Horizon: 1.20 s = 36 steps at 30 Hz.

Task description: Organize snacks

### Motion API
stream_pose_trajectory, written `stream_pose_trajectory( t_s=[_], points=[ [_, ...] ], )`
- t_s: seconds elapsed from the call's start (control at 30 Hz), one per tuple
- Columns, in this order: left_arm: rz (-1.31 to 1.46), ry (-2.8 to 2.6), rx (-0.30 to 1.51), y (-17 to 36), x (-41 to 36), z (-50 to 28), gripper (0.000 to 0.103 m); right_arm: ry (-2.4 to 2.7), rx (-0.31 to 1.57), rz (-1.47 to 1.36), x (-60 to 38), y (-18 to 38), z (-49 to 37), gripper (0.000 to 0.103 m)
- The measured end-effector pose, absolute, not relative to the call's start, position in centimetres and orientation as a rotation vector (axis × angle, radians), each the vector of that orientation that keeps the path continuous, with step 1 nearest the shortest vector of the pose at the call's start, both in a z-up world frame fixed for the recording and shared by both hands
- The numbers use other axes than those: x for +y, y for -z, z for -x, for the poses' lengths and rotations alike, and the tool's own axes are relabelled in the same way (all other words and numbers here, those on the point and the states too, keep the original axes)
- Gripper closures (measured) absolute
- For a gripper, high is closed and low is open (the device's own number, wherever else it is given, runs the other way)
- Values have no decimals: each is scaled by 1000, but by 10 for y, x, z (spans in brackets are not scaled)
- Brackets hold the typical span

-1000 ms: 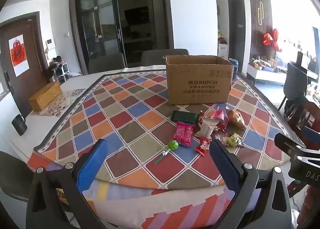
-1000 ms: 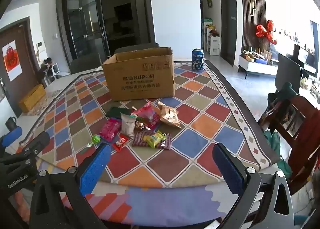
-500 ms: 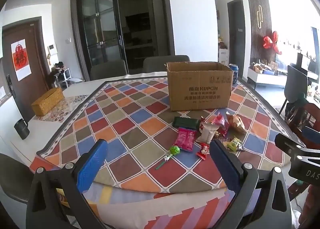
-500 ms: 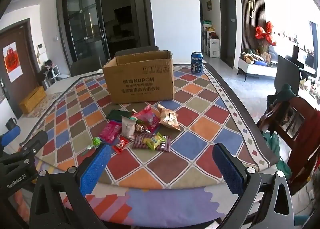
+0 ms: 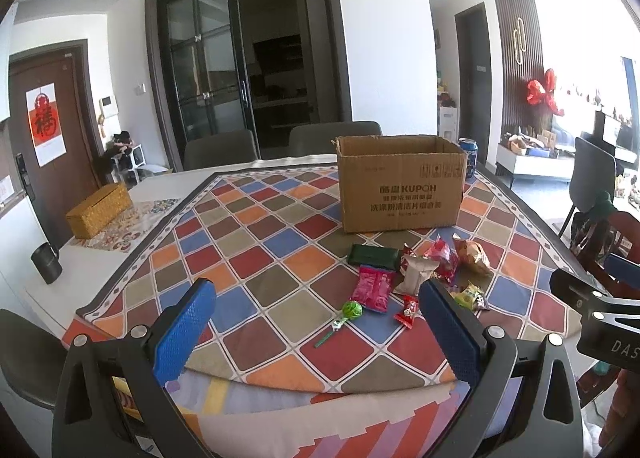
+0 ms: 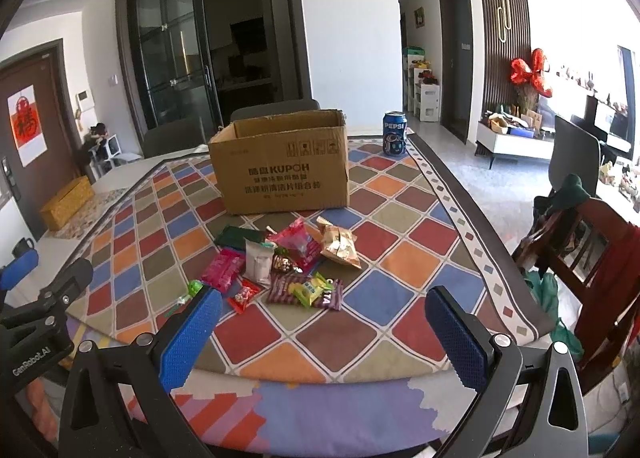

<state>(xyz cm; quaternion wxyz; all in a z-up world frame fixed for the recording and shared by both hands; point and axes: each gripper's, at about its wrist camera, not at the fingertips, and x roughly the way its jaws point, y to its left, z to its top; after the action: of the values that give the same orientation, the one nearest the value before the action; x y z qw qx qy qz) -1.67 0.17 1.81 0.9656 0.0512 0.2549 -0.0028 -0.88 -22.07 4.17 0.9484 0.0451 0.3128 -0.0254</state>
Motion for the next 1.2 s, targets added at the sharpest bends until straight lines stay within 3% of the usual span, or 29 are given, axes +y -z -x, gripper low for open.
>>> stream_pose_trajectory(
  t_s=[1.2],
  points=[
    [-104,0,508,-22,5,17,0,52,636,-89,-219,-43,10,1]
  ],
)
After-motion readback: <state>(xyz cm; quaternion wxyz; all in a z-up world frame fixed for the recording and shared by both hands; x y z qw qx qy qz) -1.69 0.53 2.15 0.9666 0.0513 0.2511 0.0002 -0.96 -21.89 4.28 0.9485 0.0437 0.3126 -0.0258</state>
